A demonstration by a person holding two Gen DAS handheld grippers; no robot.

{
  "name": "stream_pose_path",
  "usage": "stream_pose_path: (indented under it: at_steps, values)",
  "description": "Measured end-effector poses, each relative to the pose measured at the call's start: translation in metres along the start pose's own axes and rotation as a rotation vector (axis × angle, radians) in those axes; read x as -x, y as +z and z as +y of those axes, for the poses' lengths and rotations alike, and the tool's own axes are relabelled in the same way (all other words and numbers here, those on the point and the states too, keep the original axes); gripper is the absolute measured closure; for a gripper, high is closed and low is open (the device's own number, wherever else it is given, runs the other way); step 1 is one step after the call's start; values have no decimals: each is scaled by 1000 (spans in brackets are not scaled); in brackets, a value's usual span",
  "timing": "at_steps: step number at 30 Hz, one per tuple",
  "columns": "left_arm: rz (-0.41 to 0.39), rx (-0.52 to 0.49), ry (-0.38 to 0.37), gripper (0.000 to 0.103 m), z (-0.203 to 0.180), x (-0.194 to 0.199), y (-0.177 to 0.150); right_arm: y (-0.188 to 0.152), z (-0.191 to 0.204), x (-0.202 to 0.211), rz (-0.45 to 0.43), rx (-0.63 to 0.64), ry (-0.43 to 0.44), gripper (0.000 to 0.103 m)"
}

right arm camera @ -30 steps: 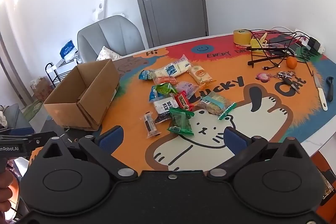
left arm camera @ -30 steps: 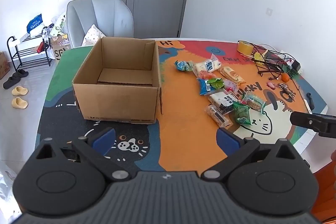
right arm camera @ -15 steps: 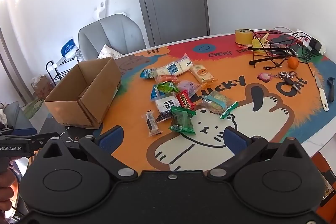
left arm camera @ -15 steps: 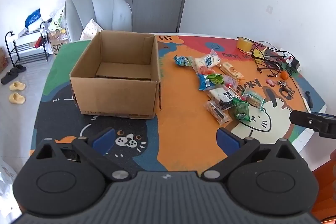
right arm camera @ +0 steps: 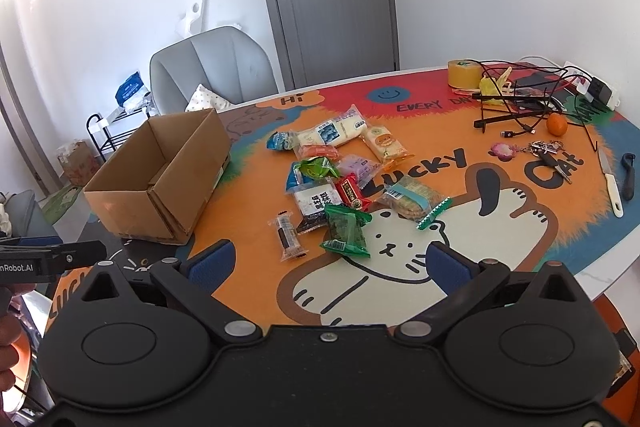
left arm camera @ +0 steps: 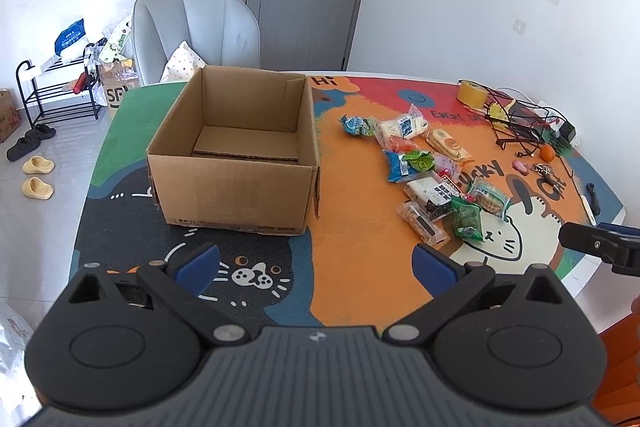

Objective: Organize snacks
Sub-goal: 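Move both tools toward the snack pile on the table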

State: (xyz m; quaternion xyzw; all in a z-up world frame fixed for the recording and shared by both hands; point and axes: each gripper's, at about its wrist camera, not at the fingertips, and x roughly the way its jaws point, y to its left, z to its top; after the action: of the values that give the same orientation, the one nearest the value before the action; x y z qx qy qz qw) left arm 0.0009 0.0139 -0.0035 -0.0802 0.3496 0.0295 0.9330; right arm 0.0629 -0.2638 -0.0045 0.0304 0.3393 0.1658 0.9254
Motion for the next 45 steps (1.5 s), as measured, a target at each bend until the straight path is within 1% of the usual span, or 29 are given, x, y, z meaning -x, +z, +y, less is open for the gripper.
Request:
stream_pose_path:
  at_steps: [25,36,45]
  values:
    - [-7,-4,1,1,6,2,2,-3,2,-1,3,8,-10,0]
    - [-11,-13,-7,1,1,3,1,-2,0,-2,1,9,-16,0]
    - [-1,0,-11,1,-2,-4,1,-2,-5,-6,5,1,-24,0]
